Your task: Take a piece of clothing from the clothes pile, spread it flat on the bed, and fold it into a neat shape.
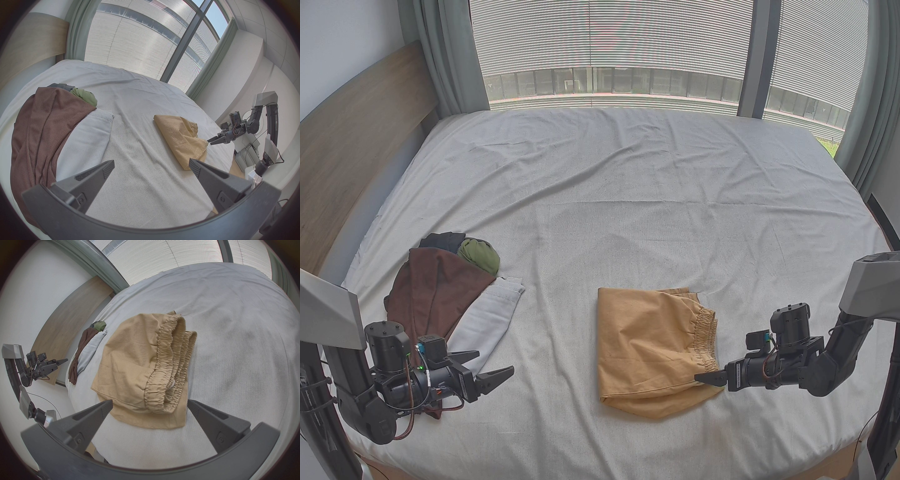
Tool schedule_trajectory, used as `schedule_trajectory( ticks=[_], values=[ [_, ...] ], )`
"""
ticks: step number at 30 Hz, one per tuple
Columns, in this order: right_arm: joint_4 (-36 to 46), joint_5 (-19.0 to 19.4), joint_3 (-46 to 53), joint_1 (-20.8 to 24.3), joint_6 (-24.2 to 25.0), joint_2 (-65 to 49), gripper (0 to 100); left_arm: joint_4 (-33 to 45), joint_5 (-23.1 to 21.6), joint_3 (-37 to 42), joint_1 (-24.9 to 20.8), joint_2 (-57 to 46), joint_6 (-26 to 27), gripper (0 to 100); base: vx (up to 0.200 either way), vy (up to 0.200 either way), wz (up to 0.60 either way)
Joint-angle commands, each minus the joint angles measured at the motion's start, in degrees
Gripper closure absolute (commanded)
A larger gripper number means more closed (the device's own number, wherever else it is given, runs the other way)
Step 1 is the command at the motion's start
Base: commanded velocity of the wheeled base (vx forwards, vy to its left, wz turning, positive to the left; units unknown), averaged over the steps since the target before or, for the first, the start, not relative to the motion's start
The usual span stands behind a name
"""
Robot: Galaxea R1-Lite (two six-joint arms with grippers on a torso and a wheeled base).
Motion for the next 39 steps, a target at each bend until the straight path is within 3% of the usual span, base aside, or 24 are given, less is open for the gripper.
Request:
schedule_trajectory(
  ticks=[1, 18, 20, 39],
  values=[
    [-0.2, 0.1, -0.9, -0.8, 0.0, 3.0, 0, 0.0, 0.0, 0.1, 0.0, 0.7, 0.0, 0, 0.000, 0.000, 0.00],
    [-0.3, 0.2, -4.2, -2.1, 0.7, 8.7, 0, 0.0, 0.0, 0.8, 0.0, 2.8, 2.8, 0, 0.000, 0.000, 0.00],
    [-0.3, 1.7, -5.4, -2.1, 1.0, 10.0, 0, 0.0, 0.0, 0.7, 0.0, 2.8, 2.8, 0, 0.000, 0.000, 0.00],
    [-10.7, 3.5, -6.9, 1.8, 10.6, 13.9, 0, 0.0, 0.0, 0.9, -0.1, 2.8, 2.8, 0, 0.000, 0.000, 0.00]
  ],
)
